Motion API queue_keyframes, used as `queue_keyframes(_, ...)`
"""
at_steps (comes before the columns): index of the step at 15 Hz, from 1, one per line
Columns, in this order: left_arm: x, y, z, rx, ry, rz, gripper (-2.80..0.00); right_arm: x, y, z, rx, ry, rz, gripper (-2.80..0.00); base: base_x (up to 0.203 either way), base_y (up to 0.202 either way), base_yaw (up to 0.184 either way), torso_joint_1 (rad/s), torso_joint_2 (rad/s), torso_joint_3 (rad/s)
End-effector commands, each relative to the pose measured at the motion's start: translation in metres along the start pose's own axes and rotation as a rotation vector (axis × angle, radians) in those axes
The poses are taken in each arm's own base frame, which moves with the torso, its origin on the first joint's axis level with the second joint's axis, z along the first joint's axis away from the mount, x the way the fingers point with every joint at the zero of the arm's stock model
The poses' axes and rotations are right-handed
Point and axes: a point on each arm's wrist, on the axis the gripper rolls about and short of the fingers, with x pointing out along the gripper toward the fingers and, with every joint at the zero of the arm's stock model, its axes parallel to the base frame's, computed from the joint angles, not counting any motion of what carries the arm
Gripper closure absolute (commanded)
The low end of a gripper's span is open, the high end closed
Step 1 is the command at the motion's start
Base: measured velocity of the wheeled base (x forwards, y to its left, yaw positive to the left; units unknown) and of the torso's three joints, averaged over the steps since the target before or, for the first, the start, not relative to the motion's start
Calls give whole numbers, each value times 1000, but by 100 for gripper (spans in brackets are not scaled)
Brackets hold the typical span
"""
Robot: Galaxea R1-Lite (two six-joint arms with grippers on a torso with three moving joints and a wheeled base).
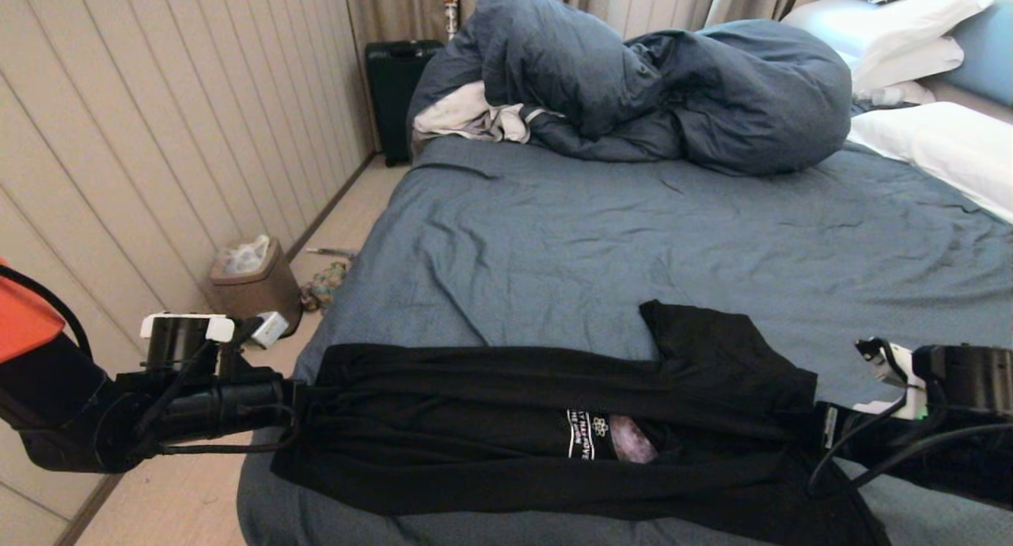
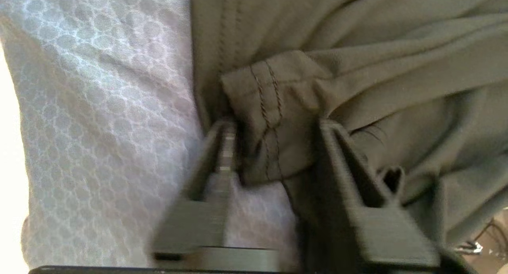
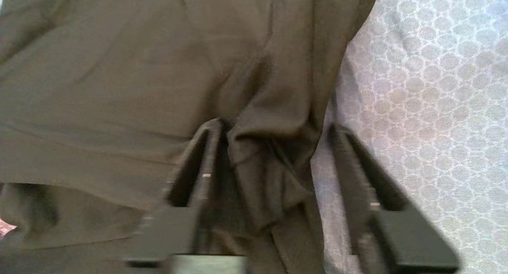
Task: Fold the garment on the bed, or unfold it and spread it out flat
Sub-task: Fold the black T-shirt
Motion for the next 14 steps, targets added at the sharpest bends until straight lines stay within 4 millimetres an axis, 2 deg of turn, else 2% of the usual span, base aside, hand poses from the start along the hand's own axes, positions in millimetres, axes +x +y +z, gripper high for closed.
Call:
queue_keyframes(1,-6,-4,5,16,-28,-3,-280,-2,0,3,-4,-19,2,-280,0,0,0,0,0,0)
queue_keyframes(5,-30,-11,26,51,-118,13,-280,-23,2,13,-20,-101,3,-280,0,0,0,0,0,0)
queue_keyframes(7,-44,-14,29,55,-142,27,-280,-31,4,16,-28,-133,7,-280,0,0,0,0,0,0)
queue_keyframes(11,-59,-6,31,35,-170,69,-280,-37,-6,20,-3,-157,5,-280,0,0,0,0,0,0)
queue_keyframes(14,-74,-2,51,34,-240,94,-280,-42,-10,39,-1,-226,-7,-280,0,0,0,0,0,0)
